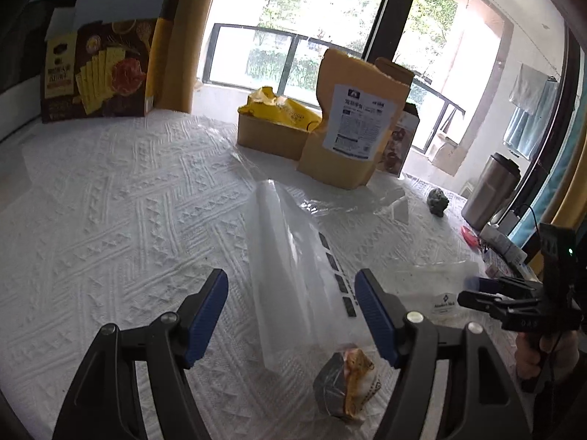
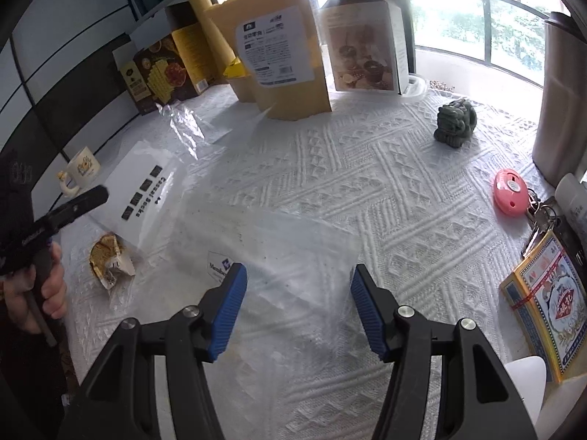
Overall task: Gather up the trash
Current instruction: 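Grasp the clear plastic sleeve with the left tool, then lift the clear sleeve with the left tool and carry it toward the bin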
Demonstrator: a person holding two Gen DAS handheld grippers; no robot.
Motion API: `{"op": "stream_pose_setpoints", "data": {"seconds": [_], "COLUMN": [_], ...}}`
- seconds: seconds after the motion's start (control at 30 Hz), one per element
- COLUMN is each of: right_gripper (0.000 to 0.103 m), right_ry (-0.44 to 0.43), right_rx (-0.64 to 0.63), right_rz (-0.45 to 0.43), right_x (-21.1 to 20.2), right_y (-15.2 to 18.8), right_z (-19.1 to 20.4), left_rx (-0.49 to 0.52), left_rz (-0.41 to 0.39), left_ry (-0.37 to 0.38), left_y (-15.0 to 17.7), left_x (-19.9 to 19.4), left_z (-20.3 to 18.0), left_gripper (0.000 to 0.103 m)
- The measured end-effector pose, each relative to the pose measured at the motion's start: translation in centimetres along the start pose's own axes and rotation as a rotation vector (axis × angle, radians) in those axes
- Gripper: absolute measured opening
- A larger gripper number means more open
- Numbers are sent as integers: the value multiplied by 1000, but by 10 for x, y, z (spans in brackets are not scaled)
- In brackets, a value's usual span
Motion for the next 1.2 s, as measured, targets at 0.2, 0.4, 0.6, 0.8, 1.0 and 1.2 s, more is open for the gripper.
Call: {"op": "stream_pose_setpoints", "data": {"seconds": [0.2, 0.4, 0.6, 0.8, 1.0, 1.2], "right_gripper": [14, 2, 0, 0, 0, 0], "right_ry": [-10, -25, -16, 13, 82, 114], "right_rx": [-46, -58, -77, -88, -116, -119], "right_rz": [-15, -61, -145, -233, -320, -379], "right_x": [-9, -28, -68, -114, -160, -202], "right_y": [7, 12, 11, 10, 9, 15], "right_z": [8, 17, 28, 37, 45, 50], "left_rx": [-5, 30, 66, 103, 125, 143], "left_rz": [22, 2, -73, -124, -177, -231], "left_ry": [11, 4, 12, 0, -3, 4], "left_y": [8, 6, -13, -25, -34, -39], "left_x": [6, -6, -38, -69, -102, -138], "left_z": [-5, -20, -41, -54, -67, -80], "left_gripper": [41, 7, 6, 2, 1, 1]}}
Point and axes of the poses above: each gripper's, at about its wrist camera, not at the fingertips, and x roughly the way its jaws point, z to its left, y to its underside, the point moved 10 cm from there along x, roughly the way its jaws point, and after that the axes turned 8 degrees about x, right-handed, at the moved point
